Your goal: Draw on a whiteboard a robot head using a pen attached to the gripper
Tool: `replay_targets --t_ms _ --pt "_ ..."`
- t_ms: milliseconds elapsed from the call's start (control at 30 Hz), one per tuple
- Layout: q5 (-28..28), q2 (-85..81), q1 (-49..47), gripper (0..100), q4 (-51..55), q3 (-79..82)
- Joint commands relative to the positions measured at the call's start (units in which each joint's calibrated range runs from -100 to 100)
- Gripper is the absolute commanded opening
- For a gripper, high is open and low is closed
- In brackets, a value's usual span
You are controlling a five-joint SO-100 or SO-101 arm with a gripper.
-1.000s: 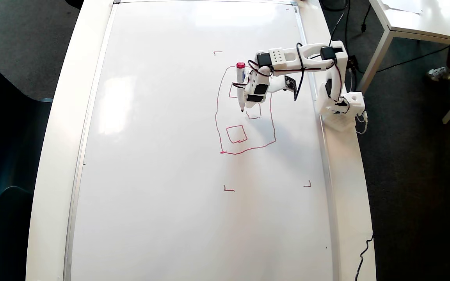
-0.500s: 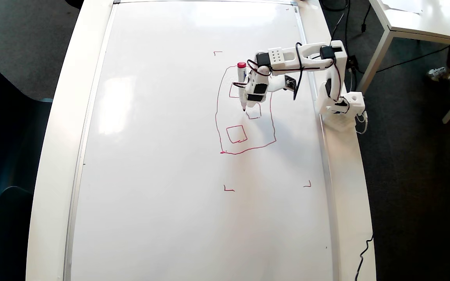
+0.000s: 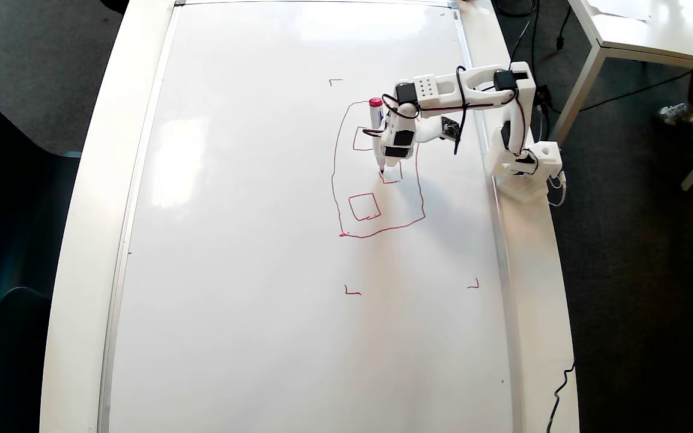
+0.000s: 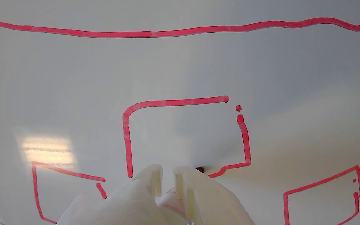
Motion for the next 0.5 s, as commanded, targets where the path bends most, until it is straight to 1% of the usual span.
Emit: replay_targets --t_ms 0,200,467 --pt "0.01 -0.18 0.67 1 0.33 -0.16" --pt "0.34 -0.26 3.61 1 0.33 -0.71" --pt "2.96 -0.93 6.78 1 0.33 -0.71"
